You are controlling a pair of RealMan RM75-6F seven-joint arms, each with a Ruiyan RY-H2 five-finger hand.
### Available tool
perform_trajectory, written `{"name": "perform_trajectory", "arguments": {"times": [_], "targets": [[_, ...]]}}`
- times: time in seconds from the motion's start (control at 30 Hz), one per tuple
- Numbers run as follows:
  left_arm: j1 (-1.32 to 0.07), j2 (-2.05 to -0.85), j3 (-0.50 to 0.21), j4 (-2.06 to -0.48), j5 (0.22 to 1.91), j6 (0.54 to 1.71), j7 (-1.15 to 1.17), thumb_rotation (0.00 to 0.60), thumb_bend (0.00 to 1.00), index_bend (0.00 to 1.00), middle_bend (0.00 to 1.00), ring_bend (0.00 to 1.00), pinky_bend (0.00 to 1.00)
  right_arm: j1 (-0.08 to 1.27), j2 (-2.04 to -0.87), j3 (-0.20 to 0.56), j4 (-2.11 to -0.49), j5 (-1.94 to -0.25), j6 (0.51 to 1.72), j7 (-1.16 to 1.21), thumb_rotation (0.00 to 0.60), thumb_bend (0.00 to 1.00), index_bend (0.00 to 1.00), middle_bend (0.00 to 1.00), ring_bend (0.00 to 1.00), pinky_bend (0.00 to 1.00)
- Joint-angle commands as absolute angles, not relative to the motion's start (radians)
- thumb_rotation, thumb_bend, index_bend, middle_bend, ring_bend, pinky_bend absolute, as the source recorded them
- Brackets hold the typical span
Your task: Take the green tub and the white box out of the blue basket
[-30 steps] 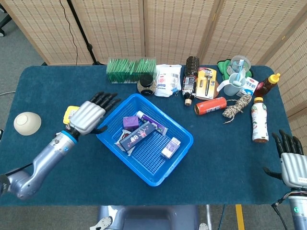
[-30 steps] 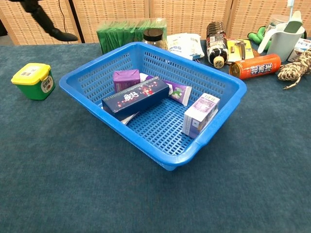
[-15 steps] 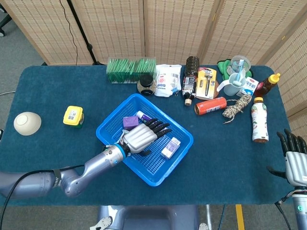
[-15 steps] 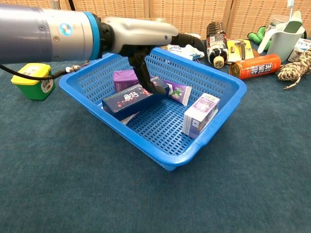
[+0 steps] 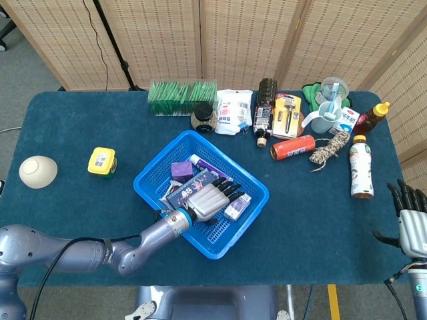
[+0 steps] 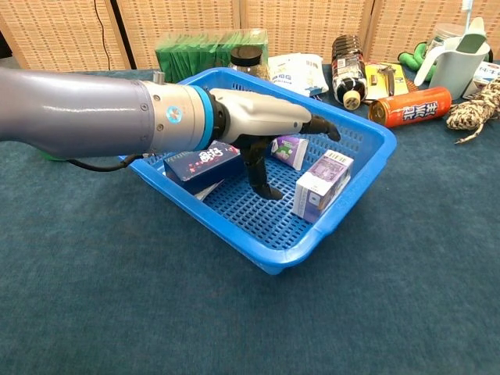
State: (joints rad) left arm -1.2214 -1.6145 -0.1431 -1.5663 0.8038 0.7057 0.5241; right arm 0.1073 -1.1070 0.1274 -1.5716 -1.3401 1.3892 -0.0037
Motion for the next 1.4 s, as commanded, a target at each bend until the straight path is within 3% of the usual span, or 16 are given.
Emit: {"name": "perform_trajectory", "arguments": {"times": [0.03,0.7,0.8,0.87,0.97,1.1,1.4], "targets": [[-1.234,-1.642,-0.136,-1.536,0.793,0.709,0.528,0.6,0.26,0.0,0.0,0.0,0.0,0.108,-1.107,0.127,-1.571,-1.34,1.388,-0.004,0.6,0.0,0.0,0.0,0.0,0.0],[-1.271,-1.79,-0.141,-1.369,0.782,0.689,0.491,0.6,0.27,0.0,0.0,0.0,0.0,0.111,-1.105,0.129,-1.566,-1.334,1.379,0.005,0.6,0.0,0.0,0.0,0.0,0.0],[-1.271,-1.806,-0.144,-1.354,0.78,0.705,0.493,0.6,0.3,0.06,0.11,0.11,0.0,0.11,-1.104,0.129,-1.564,-1.334,1.38,0.007,0.6,0.0,0.0,0.0,0.0,0.0],[-1.271,-1.816,-0.147,-1.348,0.775,0.718,0.497,0.6,0.34,0.2,0.27,0.26,0.0,0.111,-1.105,0.129,-1.563,-1.332,1.379,0.008,0.6,0.0,0.0,0.0,0.0,0.0],[-1.265,-1.83,-0.154,-1.339,0.786,0.739,0.493,0.6,0.39,0.34,0.4,0.37,0.0,0.112,-1.104,0.129,-1.562,-1.332,1.377,0.008,0.6,0.0,0.0,0.0,0.0,0.0],[-1.251,-1.842,-0.157,-1.333,0.809,0.774,0.49,0.6,0.41,0.4,0.45,0.41,0.0,0.111,-1.105,0.129,-1.562,-1.333,1.378,0.005,0.6,0.0,0.0,0.0,0.0,0.0],[-1.226,-1.814,-0.169,-1.363,0.823,0.805,0.495,0.6,0.41,0.4,0.45,0.41,0.0,0.113,-1.106,0.127,-1.567,-1.335,1.378,-0.002,0.6,0.0,0.0,0.0,0.0,0.0]]}}
